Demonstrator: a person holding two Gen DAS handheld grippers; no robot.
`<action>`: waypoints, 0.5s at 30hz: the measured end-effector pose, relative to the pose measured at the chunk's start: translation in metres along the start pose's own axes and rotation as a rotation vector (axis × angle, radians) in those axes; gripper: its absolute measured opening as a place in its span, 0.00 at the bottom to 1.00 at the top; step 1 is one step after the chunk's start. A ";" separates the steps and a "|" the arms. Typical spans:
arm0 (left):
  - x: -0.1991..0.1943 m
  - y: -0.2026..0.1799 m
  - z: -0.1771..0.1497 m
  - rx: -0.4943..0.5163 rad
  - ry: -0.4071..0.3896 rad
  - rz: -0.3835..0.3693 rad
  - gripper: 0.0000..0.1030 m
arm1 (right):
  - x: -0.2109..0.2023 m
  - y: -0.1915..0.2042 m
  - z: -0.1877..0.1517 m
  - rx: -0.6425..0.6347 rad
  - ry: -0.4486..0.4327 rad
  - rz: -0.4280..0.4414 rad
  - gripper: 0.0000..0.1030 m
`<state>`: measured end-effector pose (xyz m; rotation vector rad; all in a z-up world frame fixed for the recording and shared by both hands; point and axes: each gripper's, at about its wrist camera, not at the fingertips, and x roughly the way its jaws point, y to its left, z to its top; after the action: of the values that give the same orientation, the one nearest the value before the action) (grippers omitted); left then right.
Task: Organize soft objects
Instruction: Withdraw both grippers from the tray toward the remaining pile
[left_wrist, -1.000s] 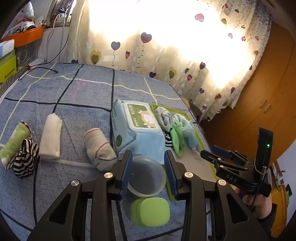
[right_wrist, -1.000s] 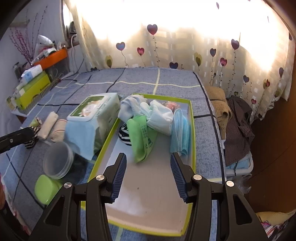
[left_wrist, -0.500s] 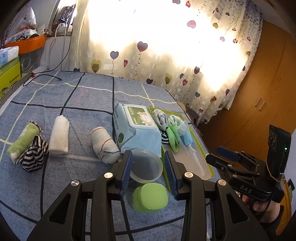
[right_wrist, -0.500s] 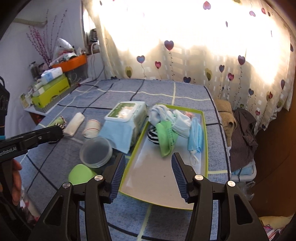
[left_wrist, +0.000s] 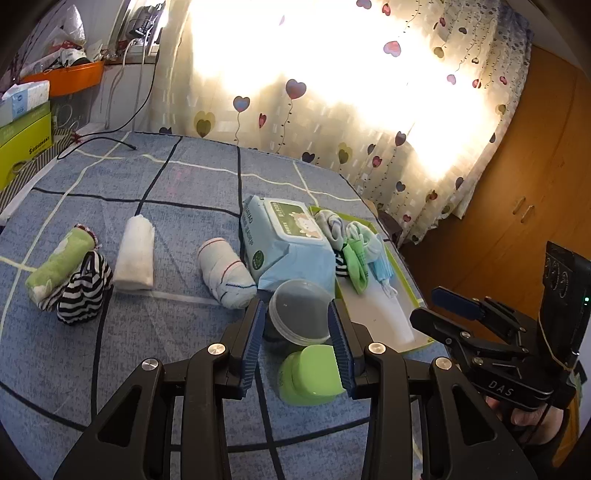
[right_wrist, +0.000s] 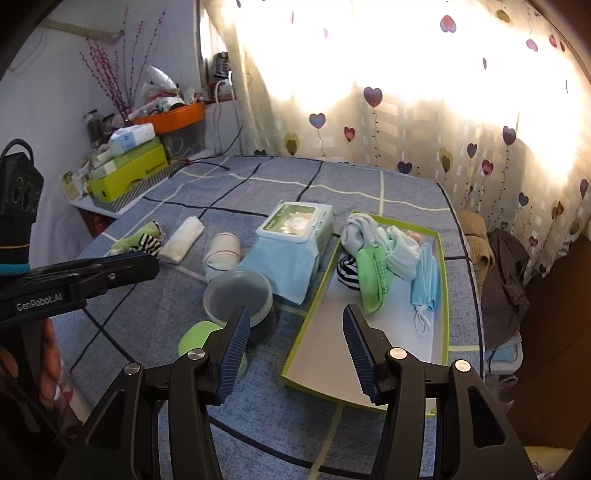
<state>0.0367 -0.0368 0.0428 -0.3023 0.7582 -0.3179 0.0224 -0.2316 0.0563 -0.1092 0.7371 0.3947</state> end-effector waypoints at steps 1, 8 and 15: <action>0.001 0.001 0.000 0.000 0.003 0.007 0.36 | 0.001 0.002 0.000 -0.005 0.001 0.004 0.51; 0.004 0.021 -0.004 -0.035 0.017 0.045 0.36 | 0.009 0.022 0.008 -0.055 0.010 0.043 0.51; 0.002 0.051 -0.010 -0.099 0.023 0.062 0.36 | 0.020 0.043 0.019 -0.109 0.013 0.087 0.51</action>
<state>0.0398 0.0074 0.0156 -0.3682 0.8056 -0.2261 0.0308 -0.1809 0.0586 -0.1832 0.7350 0.5177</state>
